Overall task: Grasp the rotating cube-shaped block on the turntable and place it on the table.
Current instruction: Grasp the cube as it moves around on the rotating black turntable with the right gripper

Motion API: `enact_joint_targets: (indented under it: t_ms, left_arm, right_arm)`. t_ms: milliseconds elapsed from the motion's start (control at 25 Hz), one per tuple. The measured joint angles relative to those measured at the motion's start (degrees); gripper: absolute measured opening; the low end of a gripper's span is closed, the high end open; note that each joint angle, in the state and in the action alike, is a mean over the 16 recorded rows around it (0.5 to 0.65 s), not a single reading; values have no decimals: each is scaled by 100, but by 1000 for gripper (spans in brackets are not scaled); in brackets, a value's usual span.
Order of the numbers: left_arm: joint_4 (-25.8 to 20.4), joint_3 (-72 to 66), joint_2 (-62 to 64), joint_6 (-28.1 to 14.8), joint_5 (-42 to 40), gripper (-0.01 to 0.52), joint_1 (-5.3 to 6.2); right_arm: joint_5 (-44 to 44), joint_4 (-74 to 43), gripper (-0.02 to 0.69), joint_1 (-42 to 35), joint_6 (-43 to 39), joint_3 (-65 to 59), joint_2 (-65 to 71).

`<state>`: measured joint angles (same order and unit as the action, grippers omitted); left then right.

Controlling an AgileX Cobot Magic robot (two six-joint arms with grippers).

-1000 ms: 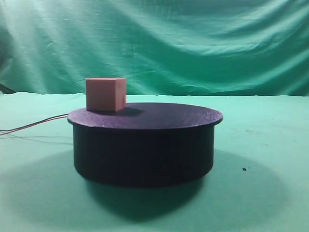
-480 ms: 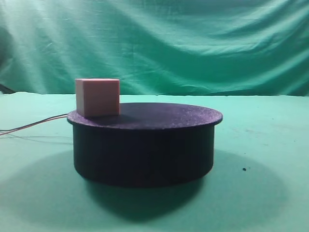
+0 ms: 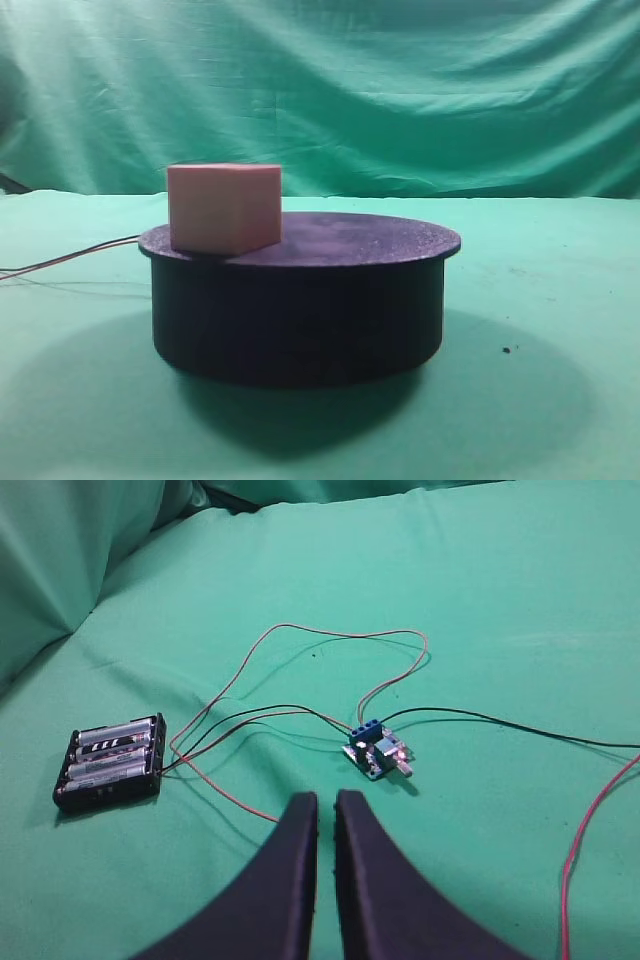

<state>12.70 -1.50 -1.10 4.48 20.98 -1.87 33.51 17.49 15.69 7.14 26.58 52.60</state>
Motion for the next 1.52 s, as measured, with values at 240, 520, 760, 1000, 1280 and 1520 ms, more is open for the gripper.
enact_joint_targets:
  t_ms: [240, 520, 760, 1000, 1280, 1520]
  left_arm:
    - [0, 0, 0, 0, 0, 0, 0]
    - [0, 0, 0, 0, 0, 0, 0]
    - [0, 0, 0, 0, 0, 0, 0]
    - [0, 0, 0, 0, 0, 0, 0]
    - [0, 0, 0, 0, 0, 0, 0]
    - [0, 0, 0, 0, 0, 0, 0]
  right_arm:
    - [197, -218, 38, 1252, -155, 766, 1156]
    - [564, -286, 271, 2312, -687, 1871, 2336]
    - [879, -55, 479, 2514, -955, 2477, 3023]
    - [956, 79, 488, 2519, -1031, 2657, 3454]
    - [1099, -399, 324, 2445, -1197, 2864, 3677]
    - [1411, -1019, 232, 2139, -1470, 3009, 3560]
